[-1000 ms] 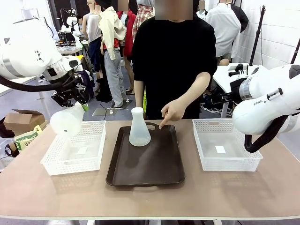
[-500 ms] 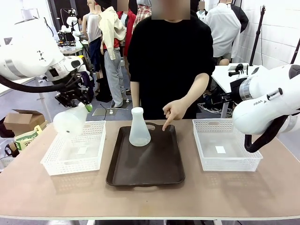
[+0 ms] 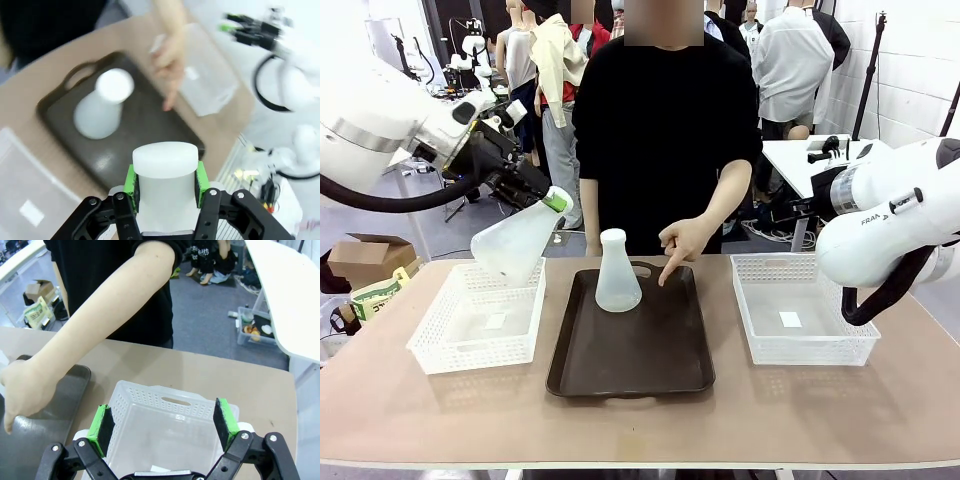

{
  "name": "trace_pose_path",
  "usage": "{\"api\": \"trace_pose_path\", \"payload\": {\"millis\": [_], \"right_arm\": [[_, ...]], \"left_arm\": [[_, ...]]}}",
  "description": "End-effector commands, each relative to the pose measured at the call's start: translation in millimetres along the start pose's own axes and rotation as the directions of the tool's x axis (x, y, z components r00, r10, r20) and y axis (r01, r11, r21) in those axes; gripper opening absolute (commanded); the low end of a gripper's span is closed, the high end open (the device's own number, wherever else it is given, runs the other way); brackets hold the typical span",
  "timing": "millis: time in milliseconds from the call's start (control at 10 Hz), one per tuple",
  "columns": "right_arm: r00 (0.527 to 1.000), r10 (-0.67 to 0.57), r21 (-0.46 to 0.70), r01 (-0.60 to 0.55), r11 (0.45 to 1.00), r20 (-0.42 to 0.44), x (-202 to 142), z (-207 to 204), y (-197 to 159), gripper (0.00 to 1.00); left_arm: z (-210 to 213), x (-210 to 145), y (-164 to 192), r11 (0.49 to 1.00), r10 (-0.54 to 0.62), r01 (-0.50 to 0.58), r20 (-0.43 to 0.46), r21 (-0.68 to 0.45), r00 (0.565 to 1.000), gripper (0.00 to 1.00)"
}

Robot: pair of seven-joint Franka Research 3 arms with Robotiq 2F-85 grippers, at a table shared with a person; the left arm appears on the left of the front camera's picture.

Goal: Prepare the laboratory tools.
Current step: Place the picked Big flask upright in the Handle tray as directed by the person.

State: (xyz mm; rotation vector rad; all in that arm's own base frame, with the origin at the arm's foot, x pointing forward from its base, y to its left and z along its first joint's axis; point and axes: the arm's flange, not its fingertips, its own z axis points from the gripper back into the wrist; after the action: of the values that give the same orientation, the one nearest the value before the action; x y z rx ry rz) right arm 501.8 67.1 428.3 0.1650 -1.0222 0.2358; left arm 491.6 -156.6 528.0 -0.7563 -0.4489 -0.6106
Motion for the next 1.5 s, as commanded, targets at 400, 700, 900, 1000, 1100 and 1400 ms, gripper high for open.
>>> {"api": "trace_pose_path", "payload": {"millis": [400,700,900,1000,1100,1400], "right_arm": [[1.000,0.003,-0.001,-0.003,1.000,0.030,-0.8,-0.2,0.3,1.00],[1.000,0.003,-0.001,-0.003,1.000,0.030,-0.8,-0.2,0.3,1.00],[1.000,0.003,-0.001,-0.003,1.000,0.030,-0.8,-0.2,0.3,1.00],[1.000,0.003,-0.001,-0.003,1.000,0.030,-0.8,-0.2,0.3,1.00],[1.000,0.003,-0.001,-0.003,1.000,0.030,-0.8,-0.2,0.3,1.00],[1.000,0.003,-0.001,-0.003,1.000,0.030,-0.8,-0.2,0.3,1.00]], "left_arm": [[0.6,-23.6,-18.0,0.932,-0.269,0.275,0.059,-0.236,0.961,0.00],[3.8,-25.4,-12.2,0.953,-0.213,0.224,0.077,-0.205,0.974,0.00],[-47.0,-52.7,-11.0,0.841,-0.363,0.355,0.061,-0.408,0.930,0.00],[-73.4,-65.3,-12.1,0.745,-0.420,0.438,0.157,-0.503,0.894,0.00],[-92.3,-74.3,-7.3,0.680,-0.467,0.511,0.227,-0.526,0.855,0.00],[-119.8,-82.8,7.3,0.487,-0.417,0.662,0.514,-0.570,0.750,0.00]]}}
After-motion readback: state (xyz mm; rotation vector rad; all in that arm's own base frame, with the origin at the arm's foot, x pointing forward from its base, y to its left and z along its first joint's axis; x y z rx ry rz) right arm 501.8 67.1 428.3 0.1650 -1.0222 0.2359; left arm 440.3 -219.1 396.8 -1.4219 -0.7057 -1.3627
